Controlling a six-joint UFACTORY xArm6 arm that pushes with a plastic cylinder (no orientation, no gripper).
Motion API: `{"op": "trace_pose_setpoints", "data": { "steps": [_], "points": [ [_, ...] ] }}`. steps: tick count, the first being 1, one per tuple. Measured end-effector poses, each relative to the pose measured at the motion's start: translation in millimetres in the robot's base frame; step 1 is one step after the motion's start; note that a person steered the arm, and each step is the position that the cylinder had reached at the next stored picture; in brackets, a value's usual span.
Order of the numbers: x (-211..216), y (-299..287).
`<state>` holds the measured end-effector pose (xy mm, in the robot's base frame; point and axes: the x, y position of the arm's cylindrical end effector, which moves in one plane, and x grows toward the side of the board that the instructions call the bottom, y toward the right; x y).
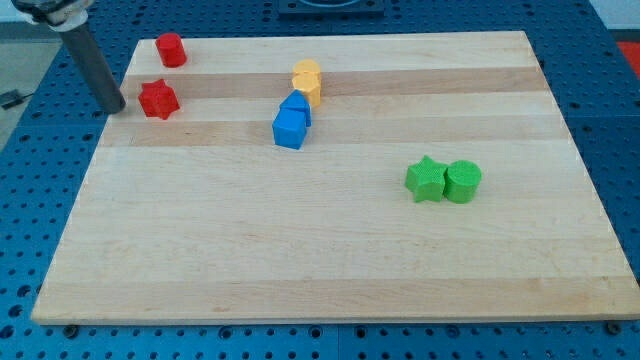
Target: Place the red star to the bottom right side of the board
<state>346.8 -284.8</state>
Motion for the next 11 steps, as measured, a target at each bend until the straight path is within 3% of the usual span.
{"op": "trace_pose_setpoints", "data": {
  "steps": [2,3,4,6,7,11],
  "points": [
    [1,65],
    [-37,81],
    [-55,83],
    [8,44],
    [2,-1],
    [-67,42]
  ]
}}
